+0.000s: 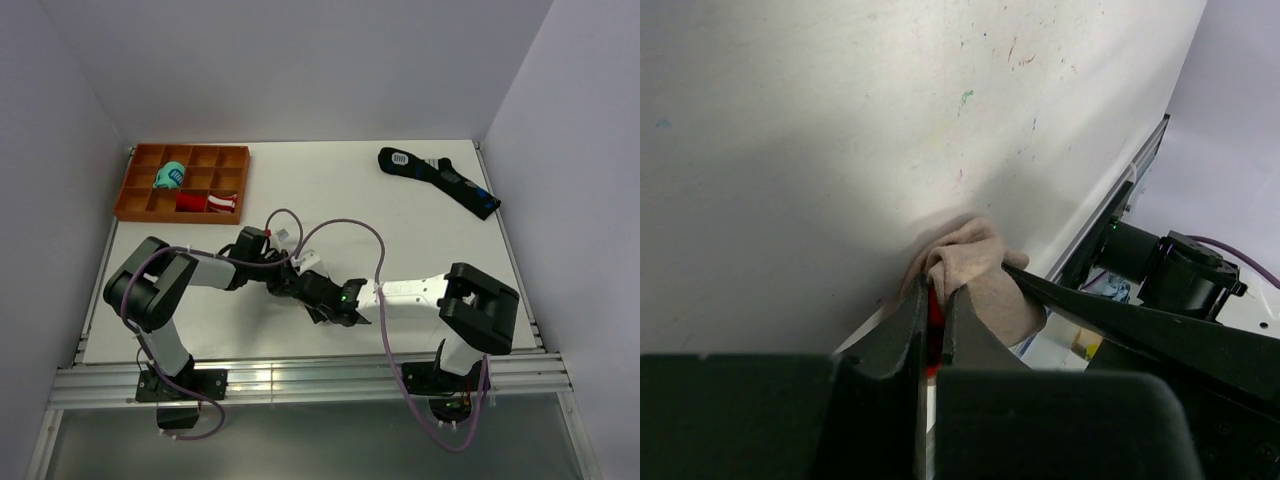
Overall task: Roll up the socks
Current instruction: Pick up the sock at the center of the board.
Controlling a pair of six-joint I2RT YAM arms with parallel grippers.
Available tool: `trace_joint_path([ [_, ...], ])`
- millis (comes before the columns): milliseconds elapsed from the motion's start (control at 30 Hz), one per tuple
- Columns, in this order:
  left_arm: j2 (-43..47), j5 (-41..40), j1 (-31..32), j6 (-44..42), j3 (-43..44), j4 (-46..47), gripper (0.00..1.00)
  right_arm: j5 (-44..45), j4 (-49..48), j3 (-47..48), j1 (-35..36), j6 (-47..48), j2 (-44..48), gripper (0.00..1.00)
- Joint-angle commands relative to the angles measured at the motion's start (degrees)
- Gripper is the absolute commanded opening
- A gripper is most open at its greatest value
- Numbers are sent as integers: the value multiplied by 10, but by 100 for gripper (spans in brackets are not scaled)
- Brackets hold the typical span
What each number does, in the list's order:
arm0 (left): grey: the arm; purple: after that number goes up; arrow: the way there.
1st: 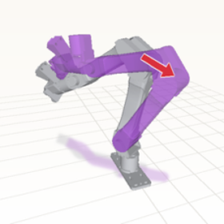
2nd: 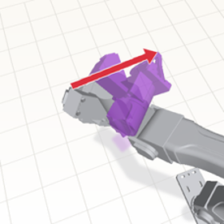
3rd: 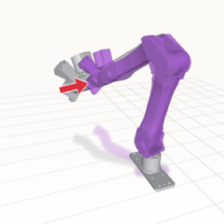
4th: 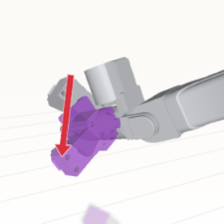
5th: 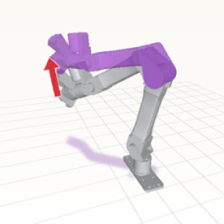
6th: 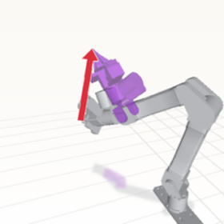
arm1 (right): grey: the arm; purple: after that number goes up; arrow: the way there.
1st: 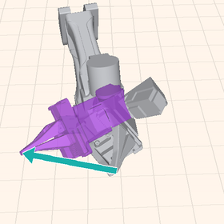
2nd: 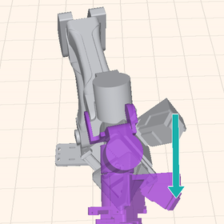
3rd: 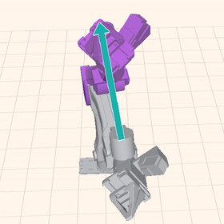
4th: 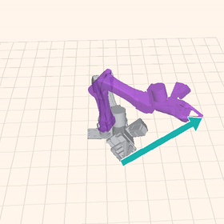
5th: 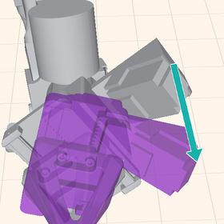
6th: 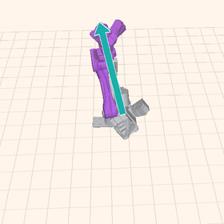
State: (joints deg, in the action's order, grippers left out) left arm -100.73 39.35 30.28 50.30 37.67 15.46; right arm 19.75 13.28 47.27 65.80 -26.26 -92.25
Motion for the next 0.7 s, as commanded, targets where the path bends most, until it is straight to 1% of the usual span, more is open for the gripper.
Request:
trace_joint_path([
  [0, -18, -131, -16, -27, -37, -40, 0, -66, 54, -22, 31, -51, -38, 29],
  [67, -5, -133, -16, -20, -48, -36, 0, -64, 43, -29, 35, -57, -33, 26],
  [167, 39, -152, -16, -10, -59, -39, 1, -64, 33, -31, 34, -65, -43, 17],
  [200, 51, -159, -16, -8, -59, -53, 2, -64, 28, -33, 35, -68, -47, 15],
  [233, 62, -176, -16, -4, -60, -59, 5, -63, 26, -33, 35, -74, -50, 13],
  [267, 74, -186, -16, 2, -61, -65, 13, -62, 19, -33, 36, -75, -59, 11],
  [300, 100, -197, -17, 7, -63, -73, 17, -60, 17, -33, 38, -78, -62, 7],
  [333, 114, -207, -17, 11, -63, -87, 22, -59, 14, -31, 40, -81, -65, 6],
  [367, 126, -231, -17, 14, -62, -98, 29, -57, 7, -31, 42, -83, -72, 5],
  [533, 200, -284, -17, -3, -53, -168, 43, -64, -25, -38, 44, -80, -85, 2],
  [600, 238, -304, -17, -11, -59, -170, 44, -74, -34, -42, 44, -76, -87, 1],
  [633, 255, -310, -17, -10, -78, -163, 45, -75, -40, -42, 44, -75, -88, 0],
  [667, 290, -326, -17, -3, -89, -161, 46, -77, -39, -41, 44, -74, -92, 0],
])
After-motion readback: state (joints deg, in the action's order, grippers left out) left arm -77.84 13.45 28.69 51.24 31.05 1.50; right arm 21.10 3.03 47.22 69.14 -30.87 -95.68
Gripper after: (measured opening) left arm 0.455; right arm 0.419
